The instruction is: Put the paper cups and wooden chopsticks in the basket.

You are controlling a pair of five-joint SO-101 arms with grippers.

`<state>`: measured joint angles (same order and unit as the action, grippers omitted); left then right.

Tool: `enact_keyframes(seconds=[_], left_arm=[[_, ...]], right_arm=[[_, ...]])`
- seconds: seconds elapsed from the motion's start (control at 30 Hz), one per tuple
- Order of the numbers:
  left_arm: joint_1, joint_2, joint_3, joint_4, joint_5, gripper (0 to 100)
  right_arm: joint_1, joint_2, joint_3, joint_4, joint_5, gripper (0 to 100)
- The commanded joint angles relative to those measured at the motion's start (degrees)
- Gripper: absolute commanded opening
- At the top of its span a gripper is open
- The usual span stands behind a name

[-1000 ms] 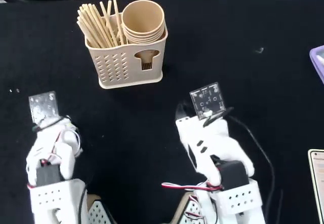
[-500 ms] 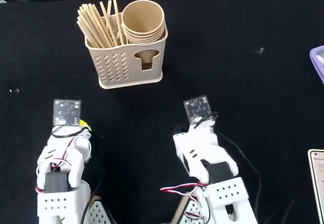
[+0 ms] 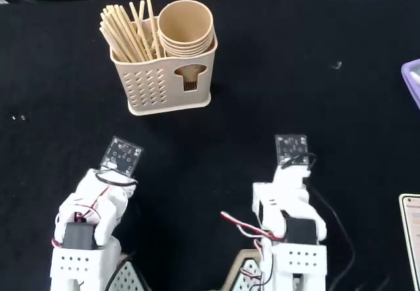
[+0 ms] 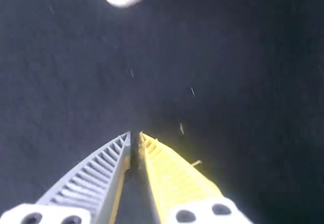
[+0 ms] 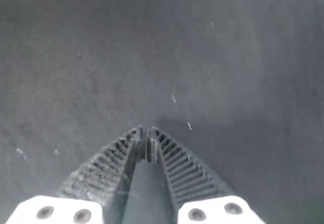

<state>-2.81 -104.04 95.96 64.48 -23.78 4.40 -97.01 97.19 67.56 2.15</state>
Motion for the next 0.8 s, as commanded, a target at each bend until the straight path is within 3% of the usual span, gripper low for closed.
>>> enact_keyframes(seconds=[0.0, 0.13, 0.23, 0.33, 0.77], left_arm=[[0.2, -0.4, 1.4, 1.2, 9.1, 3], [-4.0, -0.4, 1.4, -2.0, 21.6, 3], [-6.5, -0.4, 1.4, 2.1, 26.0, 3], [-7.9, -0.6, 1.4, 9.1, 27.1, 3], [-8.0, -0.4, 1.4, 8.6, 27.2, 3]], right_arm=[[1.9, -5.5, -0.3, 3.7, -0.2, 1.2], [1.8, -9.7, -0.5, 6.2, 0.0, 1.2], [1.8, -11.6, -0.7, 7.3, 0.0, 1.2], [1.8, -11.6, -0.7, 7.3, 0.0, 1.2], [1.8, -11.6, -0.7, 7.3, 0.0, 1.2]])
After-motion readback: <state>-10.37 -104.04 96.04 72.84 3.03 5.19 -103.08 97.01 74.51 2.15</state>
